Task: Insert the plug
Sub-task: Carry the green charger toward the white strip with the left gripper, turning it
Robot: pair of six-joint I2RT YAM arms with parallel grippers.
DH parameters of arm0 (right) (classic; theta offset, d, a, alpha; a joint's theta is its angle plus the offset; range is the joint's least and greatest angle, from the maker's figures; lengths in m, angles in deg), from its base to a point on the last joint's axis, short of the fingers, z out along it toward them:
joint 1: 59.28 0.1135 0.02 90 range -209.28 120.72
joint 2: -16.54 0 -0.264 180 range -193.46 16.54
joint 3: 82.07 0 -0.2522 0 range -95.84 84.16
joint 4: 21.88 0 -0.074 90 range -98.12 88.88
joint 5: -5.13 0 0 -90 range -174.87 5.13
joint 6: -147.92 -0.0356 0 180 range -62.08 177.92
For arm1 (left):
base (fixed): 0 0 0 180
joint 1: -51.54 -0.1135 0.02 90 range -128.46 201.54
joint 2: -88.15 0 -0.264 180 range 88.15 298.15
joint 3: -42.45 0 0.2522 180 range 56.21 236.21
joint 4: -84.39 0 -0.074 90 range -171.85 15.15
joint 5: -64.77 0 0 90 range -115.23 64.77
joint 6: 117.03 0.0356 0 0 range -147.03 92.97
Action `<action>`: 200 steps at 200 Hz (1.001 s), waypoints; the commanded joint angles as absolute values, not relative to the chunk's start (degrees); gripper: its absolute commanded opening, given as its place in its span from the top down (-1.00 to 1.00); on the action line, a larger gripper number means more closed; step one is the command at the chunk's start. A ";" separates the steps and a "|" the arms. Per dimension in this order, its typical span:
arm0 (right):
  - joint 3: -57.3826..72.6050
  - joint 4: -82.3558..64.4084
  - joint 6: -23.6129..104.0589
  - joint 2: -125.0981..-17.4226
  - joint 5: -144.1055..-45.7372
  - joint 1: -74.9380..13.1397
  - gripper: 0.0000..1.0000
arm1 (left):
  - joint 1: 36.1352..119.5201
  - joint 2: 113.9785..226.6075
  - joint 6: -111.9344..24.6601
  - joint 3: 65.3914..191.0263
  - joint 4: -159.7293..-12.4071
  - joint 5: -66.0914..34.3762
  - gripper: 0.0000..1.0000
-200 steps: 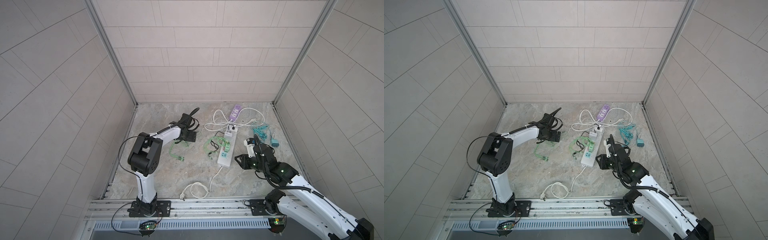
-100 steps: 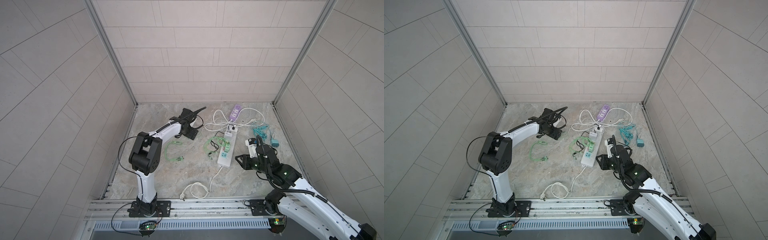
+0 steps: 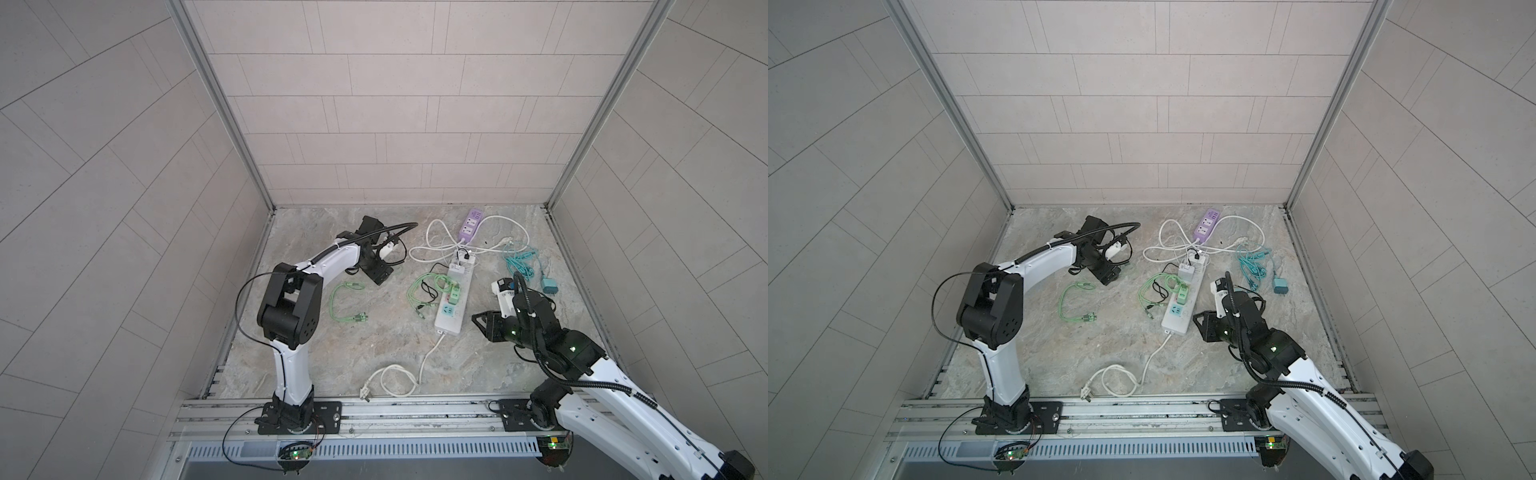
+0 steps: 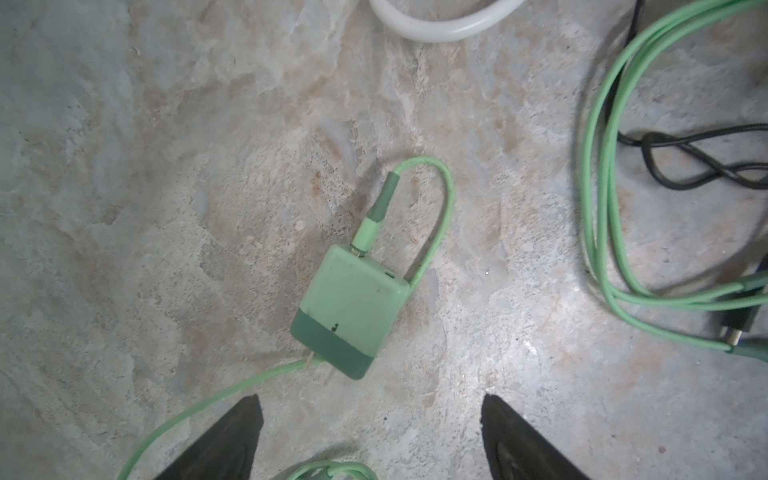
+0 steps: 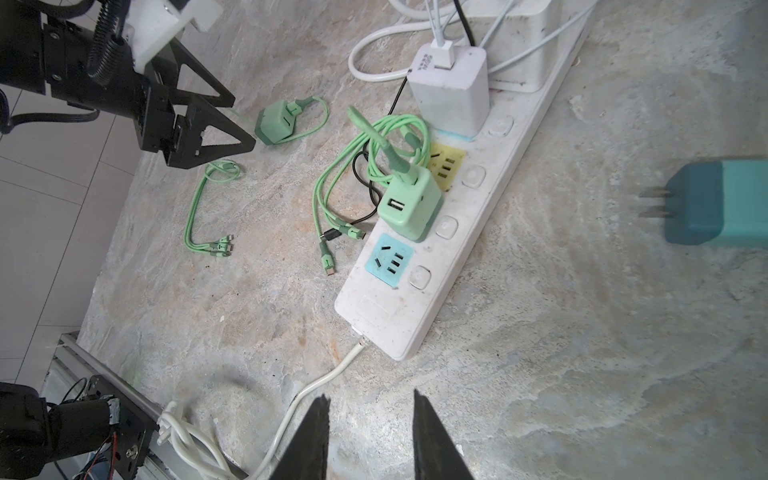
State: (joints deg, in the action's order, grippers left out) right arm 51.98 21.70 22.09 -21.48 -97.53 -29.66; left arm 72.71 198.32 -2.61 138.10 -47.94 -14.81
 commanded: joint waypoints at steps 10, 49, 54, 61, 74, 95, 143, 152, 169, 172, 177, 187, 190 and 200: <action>52.76 22.03 22.04 -21.07 -97.21 -29.42 0.34 | 70.84 201.42 2.94 141.36 -45.65 -10.99 -0.74; 52.49 22.20 22.13 -21.61 -97.42 -29.40 0.34 | 70.37 208.10 5.82 149.14 -39.45 -9.29 -0.63; 52.53 22.14 22.13 -21.44 -97.44 -29.42 0.34 | 70.35 208.59 5.97 149.61 -38.93 -9.09 -0.63; 52.60 22.28 22.11 -21.31 -97.42 -29.44 0.34 | 70.38 208.96 6.20 149.88 -38.88 -8.93 -0.62; 52.61 22.63 22.21 -21.04 -97.28 -29.44 0.34 | 70.37 209.33 6.38 149.97 -39.22 -8.88 -0.62; 52.53 22.81 22.25 -20.76 -97.17 -29.43 0.34 | 70.35 209.80 6.67 149.99 -39.05 -8.15 -0.61; 52.10 22.89 22.66 -21.35 -97.30 -29.46 0.34 | 70.29 211.99 6.83 151.15 -38.77 -8.43 -0.51; 52.08 22.99 22.68 -21.33 -97.34 -29.46 0.34 | 70.33 212.57 6.65 151.78 -38.24 -8.17 -0.49; 52.09 23.08 22.70 -21.35 -97.34 -29.41 0.34 | 70.17 213.67 6.50 152.90 -37.25 -8.08 -0.41; 52.13 23.15 22.74 -21.34 -97.34 -29.43 0.34 | 70.22 213.78 6.47 153.01 -37.15 -8.15 -0.40; 52.09 23.17 22.74 -21.34 -97.32 -29.44 0.34 | 70.22 213.96 6.51 153.16 -37.03 -8.31 -0.37; 51.99 23.17 22.84 -21.36 -97.35 -29.46 0.34 | 70.21 214.29 6.41 153.66 -36.48 -8.40 -0.31; 52.00 23.21 22.83 -21.39 -97.33 -29.45 0.34 | 70.24 214.43 6.37 153.80 -36.28 -8.44 -0.28; 51.84 23.32 22.99 -21.49 -97.34 -29.43 0.34 | 70.24 214.49 6.13 154.08 -35.91 -8.47 -0.19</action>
State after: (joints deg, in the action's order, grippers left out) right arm 52.29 22.14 22.13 -21.50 -97.56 -29.66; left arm 70.30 213.60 6.05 152.11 -39.09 -8.69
